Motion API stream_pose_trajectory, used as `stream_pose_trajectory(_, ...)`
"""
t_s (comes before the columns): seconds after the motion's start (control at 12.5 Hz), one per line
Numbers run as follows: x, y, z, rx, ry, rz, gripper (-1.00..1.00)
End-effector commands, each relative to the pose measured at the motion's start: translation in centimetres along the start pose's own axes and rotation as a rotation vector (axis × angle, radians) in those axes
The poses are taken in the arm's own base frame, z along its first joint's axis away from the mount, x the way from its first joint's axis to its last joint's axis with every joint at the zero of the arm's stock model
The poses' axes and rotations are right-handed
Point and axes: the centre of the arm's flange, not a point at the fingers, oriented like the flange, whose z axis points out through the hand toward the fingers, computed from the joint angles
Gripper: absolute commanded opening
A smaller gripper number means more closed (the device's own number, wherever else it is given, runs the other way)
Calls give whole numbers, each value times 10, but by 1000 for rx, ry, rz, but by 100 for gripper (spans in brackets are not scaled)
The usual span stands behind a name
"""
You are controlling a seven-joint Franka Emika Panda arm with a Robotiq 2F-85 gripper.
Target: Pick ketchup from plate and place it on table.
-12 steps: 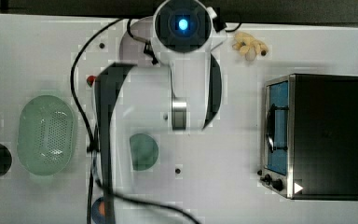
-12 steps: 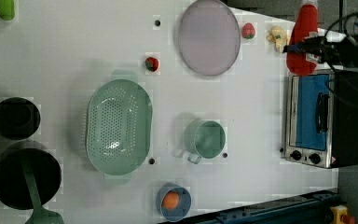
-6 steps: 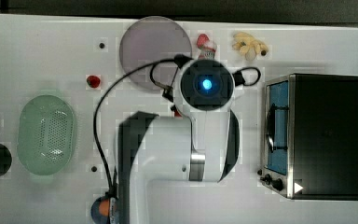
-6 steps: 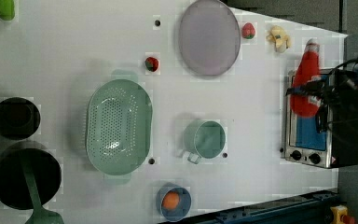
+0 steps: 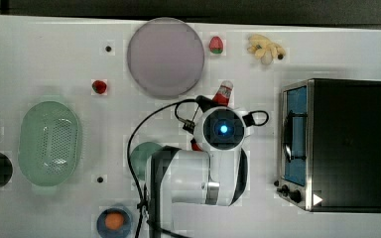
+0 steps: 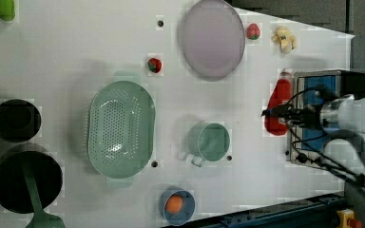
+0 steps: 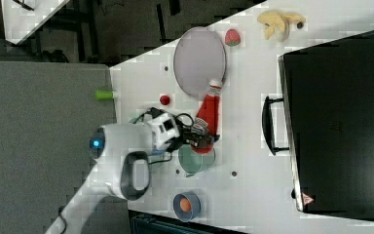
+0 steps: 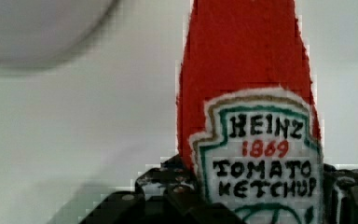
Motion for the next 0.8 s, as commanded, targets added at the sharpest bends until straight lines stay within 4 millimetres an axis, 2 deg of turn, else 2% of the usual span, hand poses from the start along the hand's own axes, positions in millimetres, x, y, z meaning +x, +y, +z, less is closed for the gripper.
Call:
stream_pose_trajectory(0.08,5,-13,17,21,53,16,51)
stream_pose_trajectory(0.16,3,-9,32,13,29,21,74)
stream_pose_trajectory(0.24,5,-11,35,15,32,18,96)
stream_pose_trajectory(0.32,7,-14,31,21,47,15,100)
stream_pose_trajectory(0.48,14,-19,4,38,97,15,100)
stream_pose_trajectory(0.8,19,-23,-79,61,140,189,100)
